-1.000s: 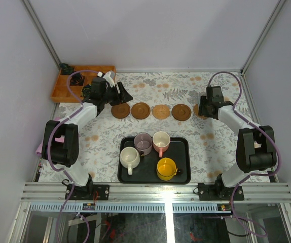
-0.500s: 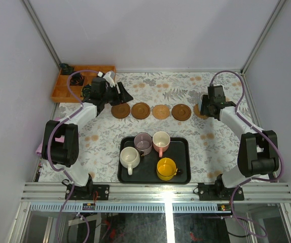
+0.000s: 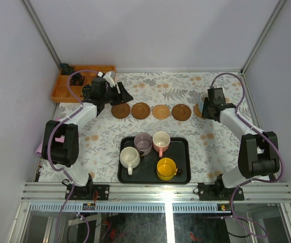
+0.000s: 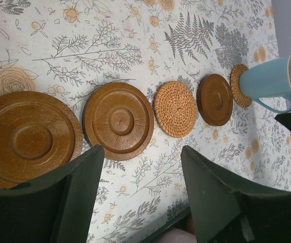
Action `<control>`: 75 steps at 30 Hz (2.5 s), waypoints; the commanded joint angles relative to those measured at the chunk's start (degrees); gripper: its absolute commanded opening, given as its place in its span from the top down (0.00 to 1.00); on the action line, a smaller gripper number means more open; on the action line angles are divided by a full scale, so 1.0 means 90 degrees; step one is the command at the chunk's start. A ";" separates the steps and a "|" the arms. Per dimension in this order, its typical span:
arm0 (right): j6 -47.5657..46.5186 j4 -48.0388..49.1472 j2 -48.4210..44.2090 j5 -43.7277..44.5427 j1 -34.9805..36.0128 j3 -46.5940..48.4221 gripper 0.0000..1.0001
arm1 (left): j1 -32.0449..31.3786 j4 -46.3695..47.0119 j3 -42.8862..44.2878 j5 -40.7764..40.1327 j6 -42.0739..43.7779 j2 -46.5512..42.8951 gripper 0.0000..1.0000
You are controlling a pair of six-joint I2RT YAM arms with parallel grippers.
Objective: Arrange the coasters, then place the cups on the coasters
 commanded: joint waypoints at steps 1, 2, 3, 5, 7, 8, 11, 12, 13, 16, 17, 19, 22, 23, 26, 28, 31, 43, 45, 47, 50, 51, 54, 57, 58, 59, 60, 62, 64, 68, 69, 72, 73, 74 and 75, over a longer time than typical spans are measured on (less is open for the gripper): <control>0.0083 -0.0023 -0.0339 0.0314 -0.0026 -0.0096 0.53 | -0.0034 0.0321 -0.0077 0.0098 -0.0026 0.0051 0.37; 0.0084 -0.0023 -0.0347 0.0338 -0.0030 -0.0119 0.54 | -0.0032 0.0324 -0.0076 0.0100 -0.0021 0.0066 0.37; 0.0091 -0.0018 -0.0354 0.0357 -0.0035 -0.0120 0.54 | -0.0032 0.0322 -0.0076 0.0099 -0.0026 0.0076 0.37; 0.0091 -0.0031 -0.0360 0.0390 -0.0029 -0.0134 0.54 | -0.0030 0.0323 -0.0071 0.0107 -0.0021 0.0104 0.37; 0.0090 -0.0023 -0.0360 0.0418 -0.0026 -0.0138 0.54 | -0.0032 0.0327 -0.0062 0.0131 -0.0026 0.0114 0.37; 0.0090 -0.0025 -0.0360 0.0371 -0.0028 -0.0133 0.54 | -0.0036 0.0326 -0.0065 0.0131 -0.0021 0.0125 0.37; 0.0066 -0.0004 -0.0391 0.0042 -0.0026 -0.0105 0.53 | -0.0029 0.0321 -0.0061 0.0129 -0.0013 0.0118 0.37; 0.0077 0.0021 -0.0412 -0.0062 -0.0026 -0.0110 0.50 | -0.0028 0.0320 -0.0065 0.0118 -0.0004 0.0117 0.37; 0.0102 0.0041 -0.0446 -0.0157 -0.0026 -0.0107 0.46 | -0.0030 0.0319 -0.0059 0.0115 -0.0001 0.0118 0.37; 0.0183 0.0095 -0.0519 -0.0259 -0.0028 -0.0112 0.31 | -0.0031 0.0318 -0.0057 0.0111 -0.0004 0.0121 0.37; 0.0215 0.0119 -0.0520 -0.0239 -0.0027 -0.0116 0.28 | -0.0029 0.0325 -0.0057 0.0109 -0.0001 0.0126 0.37; 0.0268 0.0158 -0.0482 -0.0094 -0.0026 -0.0105 0.26 | -0.0025 0.0337 -0.0059 0.0116 -0.0011 0.0125 0.37; 0.0339 0.0213 -0.0311 0.0128 -0.0030 -0.0036 0.26 | -0.0028 0.0340 -0.0031 0.0133 -0.0011 0.0153 0.37; 0.0362 0.0220 -0.0238 0.0187 -0.0026 0.0001 0.26 | -0.0026 0.0331 -0.0014 0.0134 -0.0011 0.0160 0.37; 0.0382 0.0236 -0.0016 0.0242 -0.0028 0.0165 0.27 | -0.0026 0.0313 0.0011 0.0141 0.0006 0.0168 0.37; 0.0383 0.0256 0.0104 0.0231 -0.0026 0.0283 0.28 | -0.0031 0.0299 0.0007 0.0134 0.0008 0.0148 0.37; 0.0375 0.0261 0.0227 0.0224 -0.0030 0.0398 0.29 | -0.0029 0.0295 -0.0015 0.0114 0.0006 0.0139 0.37; 0.0386 0.0265 0.0359 0.0343 -0.0127 0.0433 0.33 | -0.0030 0.0313 -0.0016 0.0107 -0.0030 0.0173 0.36; 0.0393 0.0267 0.0363 0.0336 -0.0155 0.0418 0.33 | -0.0026 0.0316 0.0002 0.0113 -0.0033 0.0175 0.36; 0.0398 0.0260 0.0365 0.0335 -0.0172 0.0391 0.33 | -0.0033 0.0315 -0.0007 0.0106 -0.0030 0.0178 0.36; 0.0411 0.0246 0.0354 0.0333 -0.0193 0.0357 0.34 | -0.0036 0.0306 -0.0009 0.0107 -0.0040 0.0186 0.36; 0.0417 0.0246 0.0342 0.0331 -0.0203 0.0351 0.34 | -0.0034 0.0305 -0.0008 0.0114 -0.0040 0.0185 0.36; 0.0422 0.0230 0.0315 0.0333 -0.0211 0.0317 0.34 | -0.0037 0.0306 -0.0008 0.0116 -0.0040 0.0183 0.36; 0.0421 0.0204 0.0302 0.0333 -0.0227 0.0286 0.34 | -0.0031 0.0307 0.0007 0.0121 -0.0035 0.0194 0.36; 0.0416 0.0200 0.0296 0.0330 -0.0222 0.0278 0.34 | -0.0028 0.0306 0.0011 0.0119 -0.0040 0.0201 0.36; 0.0417 0.0187 0.0285 0.0333 -0.0226 0.0270 0.34 | -0.0033 0.0307 0.0015 0.0127 -0.0040 0.0204 0.36; 0.0413 0.0191 0.0276 0.0338 -0.0222 0.0253 0.34 | -0.0034 0.0307 0.0020 0.0131 -0.0040 0.0221 0.36; 0.0413 0.0182 0.0258 0.0355 -0.0231 0.0219 0.34 | -0.0027 0.0302 0.0030 0.0143 -0.0048 0.0233 0.36; 0.0408 0.0173 0.0238 0.0378 -0.0239 0.0200 0.34 | -0.0032 0.0315 0.0036 0.0152 -0.0050 0.0251 0.36; 0.0415 0.0157 0.0205 0.0385 -0.0263 0.0157 0.34 | -0.0027 0.0318 0.0050 0.0159 -0.0068 0.0282 0.36; 0.0412 0.0145 0.0207 0.0385 -0.0268 0.0154 0.34 | -0.0030 0.0311 0.0056 0.0163 -0.0069 0.0278 0.36; 0.0403 0.0134 0.0217 0.0375 -0.0286 0.0143 0.35 | -0.0029 0.0321 0.0059 0.0163 -0.0066 0.0280 0.36; 0.0403 0.0129 0.0217 0.0373 -0.0282 0.0131 0.35 | -0.0028 0.0315 0.0060 0.0160 -0.0068 0.0281 0.36; 0.0403 0.0124 0.0209 0.0375 -0.0283 0.0120 0.35 | -0.0034 0.0321 0.0063 0.0159 -0.0069 0.0281 0.36; 0.0403 0.0119 0.0207 0.0373 -0.0281 0.0116 0.35 | -0.0033 0.0319 0.0056 0.0163 -0.0069 0.0282 0.36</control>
